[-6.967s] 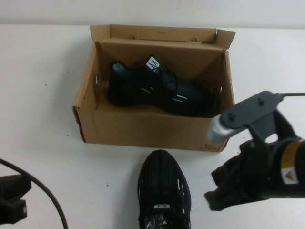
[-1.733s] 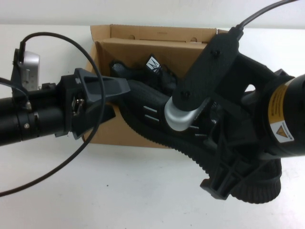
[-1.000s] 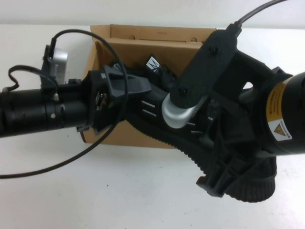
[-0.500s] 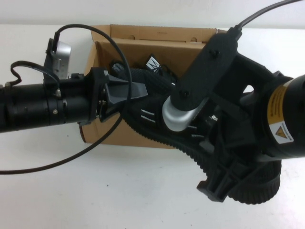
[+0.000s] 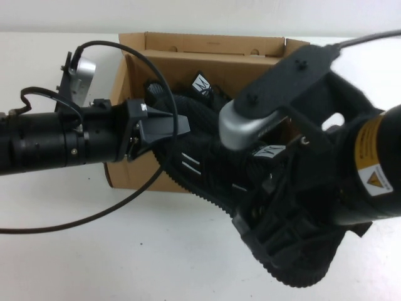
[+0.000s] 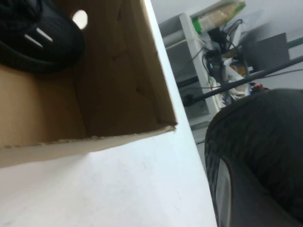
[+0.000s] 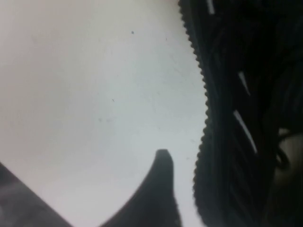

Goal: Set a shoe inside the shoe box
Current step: Hand over the shoe, then place the shoe in the shoe box

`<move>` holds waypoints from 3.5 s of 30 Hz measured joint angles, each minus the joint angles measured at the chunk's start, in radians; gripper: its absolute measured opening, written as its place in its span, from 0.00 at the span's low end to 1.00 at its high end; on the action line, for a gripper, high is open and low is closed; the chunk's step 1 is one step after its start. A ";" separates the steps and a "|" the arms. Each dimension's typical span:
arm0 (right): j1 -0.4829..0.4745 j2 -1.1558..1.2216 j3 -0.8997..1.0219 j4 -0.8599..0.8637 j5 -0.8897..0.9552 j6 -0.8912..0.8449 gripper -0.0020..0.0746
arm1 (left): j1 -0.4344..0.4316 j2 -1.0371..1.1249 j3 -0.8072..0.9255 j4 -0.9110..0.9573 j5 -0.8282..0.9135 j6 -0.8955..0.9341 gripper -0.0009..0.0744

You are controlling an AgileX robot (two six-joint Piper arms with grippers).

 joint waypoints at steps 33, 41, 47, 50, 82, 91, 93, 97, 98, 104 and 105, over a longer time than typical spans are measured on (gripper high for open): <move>-0.268 -0.091 0.276 0.116 -0.674 1.044 0.91 | 0.082 0.000 0.000 0.000 -0.047 0.045 0.18; -0.268 -0.008 0.276 0.174 -0.754 1.044 0.91 | 0.082 0.000 0.000 0.000 -0.041 0.045 0.18; -0.268 0.055 0.279 0.178 -0.842 1.044 0.83 | 0.082 0.000 0.000 0.000 -0.039 0.045 0.18; -0.268 0.071 0.279 0.176 -0.854 0.999 0.51 | 0.082 0.000 0.000 0.000 -0.036 0.045 0.18; -0.304 -0.089 0.284 0.053 -0.740 0.917 0.02 | 0.411 -0.009 -0.008 0.167 0.283 0.174 0.89; -0.446 -0.041 0.284 0.280 -0.806 0.644 0.02 | 0.443 -0.144 -0.008 0.343 0.285 0.210 0.08; -0.478 -0.016 0.282 0.436 -0.811 0.464 0.02 | 0.407 -0.203 -0.008 0.382 0.281 0.235 0.04; -0.527 0.060 0.241 0.731 -0.752 0.096 0.02 | 0.319 -0.349 -0.008 0.512 0.165 0.243 0.01; -0.538 0.085 0.222 0.799 -0.727 -0.004 0.02 | 0.298 -0.391 -0.008 0.564 0.122 0.226 0.01; -0.595 0.223 0.053 0.993 -0.598 -0.335 0.02 | 0.260 -0.621 0.007 0.789 -0.098 0.021 0.01; -0.606 0.246 0.018 1.000 -0.575 -0.361 0.02 | 0.260 -0.661 0.023 0.798 -0.142 -0.010 0.01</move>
